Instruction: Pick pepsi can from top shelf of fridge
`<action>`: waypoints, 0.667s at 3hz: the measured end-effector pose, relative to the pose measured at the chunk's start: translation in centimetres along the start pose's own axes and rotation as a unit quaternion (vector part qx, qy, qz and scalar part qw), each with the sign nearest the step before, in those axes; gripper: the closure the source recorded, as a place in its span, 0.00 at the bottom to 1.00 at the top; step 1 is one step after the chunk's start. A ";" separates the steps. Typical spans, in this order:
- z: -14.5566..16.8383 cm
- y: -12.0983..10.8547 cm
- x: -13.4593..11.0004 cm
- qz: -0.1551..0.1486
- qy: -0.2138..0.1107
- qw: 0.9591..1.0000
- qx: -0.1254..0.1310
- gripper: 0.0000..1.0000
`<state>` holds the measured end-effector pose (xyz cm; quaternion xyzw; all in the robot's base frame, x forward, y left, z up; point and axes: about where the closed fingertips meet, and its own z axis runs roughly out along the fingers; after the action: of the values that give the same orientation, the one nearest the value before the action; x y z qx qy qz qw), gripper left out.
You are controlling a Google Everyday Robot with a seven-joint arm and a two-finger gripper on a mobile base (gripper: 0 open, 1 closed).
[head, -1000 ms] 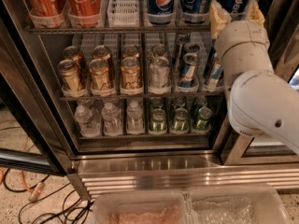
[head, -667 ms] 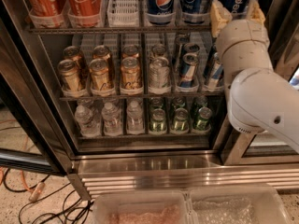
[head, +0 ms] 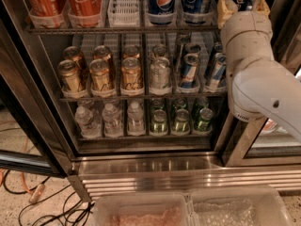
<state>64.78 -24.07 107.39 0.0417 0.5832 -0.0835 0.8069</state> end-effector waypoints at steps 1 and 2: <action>0.8 -0.4 0.3 0.004 0.004 1.000 0.003 0.41; 2.2 -0.8 1.4 0.011 0.017 1.000 0.004 0.39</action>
Offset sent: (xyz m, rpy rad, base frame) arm 0.0232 -0.0178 -0.0070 0.0294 0.0342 -0.0067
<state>67.12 -25.34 106.82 0.0523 0.5957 -0.0765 0.7979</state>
